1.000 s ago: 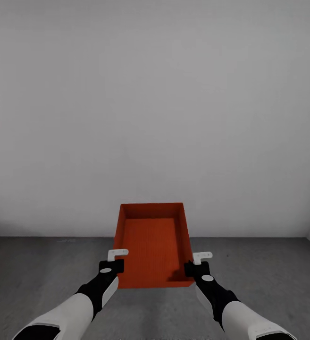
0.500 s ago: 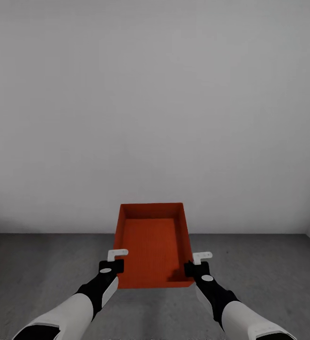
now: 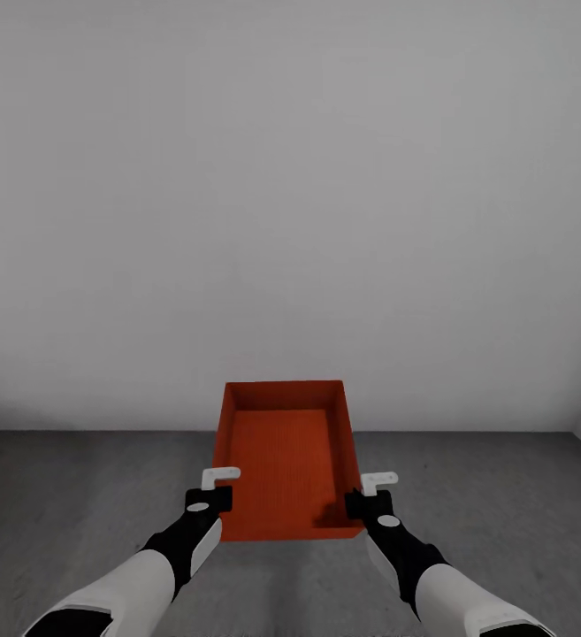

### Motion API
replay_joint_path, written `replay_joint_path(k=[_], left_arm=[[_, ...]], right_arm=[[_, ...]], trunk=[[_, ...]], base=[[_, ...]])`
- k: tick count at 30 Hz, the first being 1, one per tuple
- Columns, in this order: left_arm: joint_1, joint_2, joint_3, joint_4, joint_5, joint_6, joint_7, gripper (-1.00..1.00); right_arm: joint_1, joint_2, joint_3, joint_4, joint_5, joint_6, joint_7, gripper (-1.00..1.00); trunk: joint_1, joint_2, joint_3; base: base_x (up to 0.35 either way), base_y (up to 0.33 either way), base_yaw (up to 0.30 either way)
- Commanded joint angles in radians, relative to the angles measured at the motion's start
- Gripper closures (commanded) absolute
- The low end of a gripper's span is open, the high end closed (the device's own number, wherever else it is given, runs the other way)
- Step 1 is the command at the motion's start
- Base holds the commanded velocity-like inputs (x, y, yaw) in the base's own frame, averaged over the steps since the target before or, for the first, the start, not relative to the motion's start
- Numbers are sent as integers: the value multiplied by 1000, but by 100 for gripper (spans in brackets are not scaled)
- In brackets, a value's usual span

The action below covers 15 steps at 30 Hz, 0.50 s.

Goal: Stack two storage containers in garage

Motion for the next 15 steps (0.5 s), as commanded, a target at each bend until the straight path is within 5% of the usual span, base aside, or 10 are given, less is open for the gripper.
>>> replay_joint_path(k=[1, 15], left_arm=[[-1, 0, 29, -4, -19, -25, 11, 100], [-1, 0, 29, -4, -19, -25, 11, 100]], right_arm=[[-1, 0, -14, 2, -9, -1, -4, 100], [-1, -1, -14, 2, -9, -1, -4, 100]], trunk=[[0, -1, -3], [0, -1, -25]], base=[[0, 0, 0], [0, 0, 0]])
